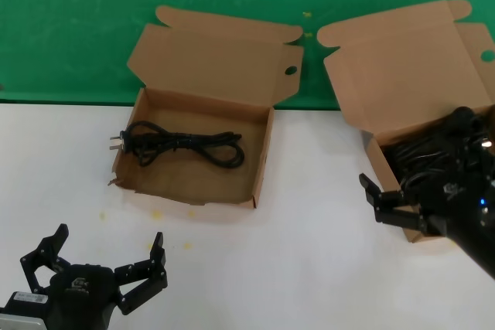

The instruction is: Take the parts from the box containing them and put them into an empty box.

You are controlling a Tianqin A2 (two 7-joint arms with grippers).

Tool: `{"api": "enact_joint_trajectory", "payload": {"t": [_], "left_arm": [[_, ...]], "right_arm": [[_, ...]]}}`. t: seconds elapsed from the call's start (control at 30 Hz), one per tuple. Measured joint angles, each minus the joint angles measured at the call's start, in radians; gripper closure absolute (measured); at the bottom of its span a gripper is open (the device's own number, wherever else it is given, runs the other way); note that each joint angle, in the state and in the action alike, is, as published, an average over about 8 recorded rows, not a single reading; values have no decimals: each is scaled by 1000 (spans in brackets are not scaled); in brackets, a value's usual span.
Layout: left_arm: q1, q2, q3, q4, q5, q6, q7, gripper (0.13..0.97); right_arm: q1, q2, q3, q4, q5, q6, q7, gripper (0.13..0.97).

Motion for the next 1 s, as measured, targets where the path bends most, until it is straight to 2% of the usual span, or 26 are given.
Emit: {"api": "enact_joint_trajectory", "payload": {"t": [1.0], "left_arm": [[0, 0, 0, 0, 0, 0, 0, 132]], "right_arm": [[-371, -190, 243, 123, -45, 155, -52, 129]]}}
